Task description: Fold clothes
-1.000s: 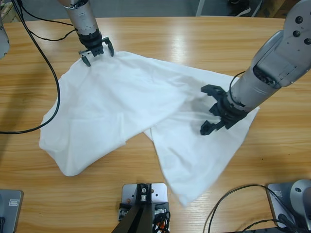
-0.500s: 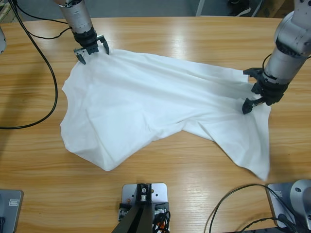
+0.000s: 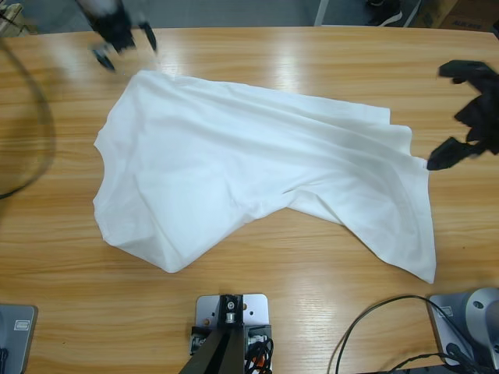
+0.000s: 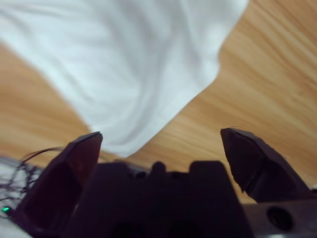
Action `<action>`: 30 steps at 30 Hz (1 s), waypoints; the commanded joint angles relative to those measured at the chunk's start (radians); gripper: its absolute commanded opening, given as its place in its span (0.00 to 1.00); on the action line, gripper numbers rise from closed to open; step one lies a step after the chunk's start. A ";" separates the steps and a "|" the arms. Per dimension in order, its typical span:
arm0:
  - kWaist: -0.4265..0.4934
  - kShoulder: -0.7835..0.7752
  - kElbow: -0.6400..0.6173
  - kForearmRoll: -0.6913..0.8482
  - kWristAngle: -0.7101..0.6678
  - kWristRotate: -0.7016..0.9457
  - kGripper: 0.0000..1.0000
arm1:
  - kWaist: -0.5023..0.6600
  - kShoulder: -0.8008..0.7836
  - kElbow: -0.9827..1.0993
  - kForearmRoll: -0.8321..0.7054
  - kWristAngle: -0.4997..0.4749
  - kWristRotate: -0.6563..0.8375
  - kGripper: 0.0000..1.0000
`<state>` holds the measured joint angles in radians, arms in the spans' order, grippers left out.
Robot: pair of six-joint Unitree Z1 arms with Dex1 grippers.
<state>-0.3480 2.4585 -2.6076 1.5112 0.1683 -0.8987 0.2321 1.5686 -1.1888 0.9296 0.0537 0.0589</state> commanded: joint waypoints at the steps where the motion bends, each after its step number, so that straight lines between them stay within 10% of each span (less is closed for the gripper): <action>1: -0.155 -0.482 0.655 0.133 0.025 -0.048 1.00 | 0.063 -0.117 0.104 0.024 0.136 0.083 1.00; 11: -0.371 -0.939 1.499 -0.453 -0.222 -0.448 0.90 | 0.165 -0.187 0.248 -0.041 0.118 0.144 1.00; 15: -0.471 -0.836 1.478 -0.621 -0.225 -0.473 0.89 | 0.165 -0.219 0.270 -0.045 0.123 0.161 1.00; 21: -0.632 -0.752 1.446 -0.576 -0.206 -0.040 0.77 | 0.165 -0.292 0.348 -0.065 0.123 0.186 1.00; 30: -0.646 -0.672 1.485 -0.566 -0.028 0.281 0.80 | 0.165 -0.302 0.364 -0.096 0.118 0.228 0.99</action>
<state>-0.9827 1.6652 -1.0947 0.9610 0.0455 -0.8138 0.3855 1.2778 -0.8563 0.8468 0.1639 0.2568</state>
